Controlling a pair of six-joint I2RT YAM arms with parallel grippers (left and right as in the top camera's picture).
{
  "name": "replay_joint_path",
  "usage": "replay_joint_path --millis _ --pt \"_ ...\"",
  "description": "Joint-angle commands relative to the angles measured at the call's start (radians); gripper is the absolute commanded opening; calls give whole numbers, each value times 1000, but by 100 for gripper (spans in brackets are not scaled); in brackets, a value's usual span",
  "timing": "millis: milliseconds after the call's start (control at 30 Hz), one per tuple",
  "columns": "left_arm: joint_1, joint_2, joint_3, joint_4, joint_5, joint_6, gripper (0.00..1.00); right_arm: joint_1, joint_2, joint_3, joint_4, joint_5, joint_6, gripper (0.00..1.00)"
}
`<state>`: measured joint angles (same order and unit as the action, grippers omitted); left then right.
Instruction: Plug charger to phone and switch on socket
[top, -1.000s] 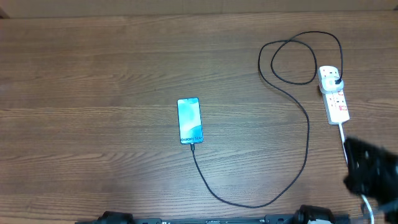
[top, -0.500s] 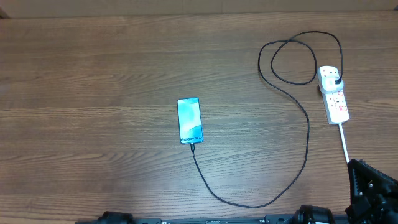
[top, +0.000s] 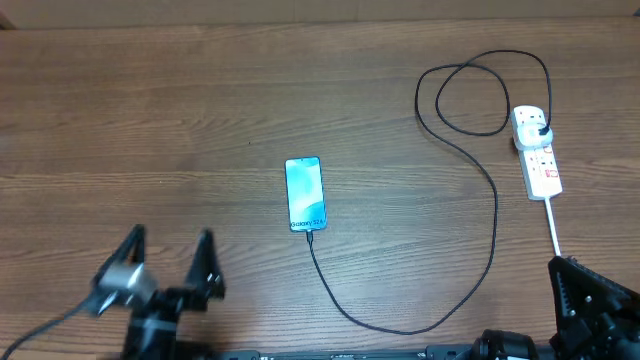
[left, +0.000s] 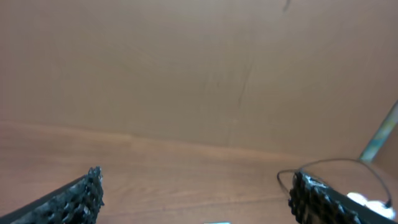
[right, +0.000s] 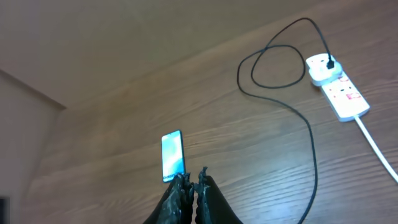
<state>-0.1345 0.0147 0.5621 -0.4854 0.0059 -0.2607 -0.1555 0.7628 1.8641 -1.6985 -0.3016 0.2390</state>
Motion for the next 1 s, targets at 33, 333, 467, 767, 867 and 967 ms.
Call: replay_joint_path --millis 33,333,467,767,867,967 --pt "11 -10 -209 170 37 -9 99 6 -1 0 5 -16 -1 8" --pt "11 -10 -443 378 39 -9 100 6 -1 0 5 -53 -1 7" --pt "11 -10 -515 436 39 -9 100 6 -1 0 5 -52 -2 7" --pt "10 -10 -557 423 47 -10 100 6 -1 0 5 -52 -2 11" --pt "11 -10 -557 410 47 -13 100 6 -1 0 5 -52 -2 30" --pt "11 -10 -557 410 42 -12 99 6 -1 0 5 -51 -2 100"
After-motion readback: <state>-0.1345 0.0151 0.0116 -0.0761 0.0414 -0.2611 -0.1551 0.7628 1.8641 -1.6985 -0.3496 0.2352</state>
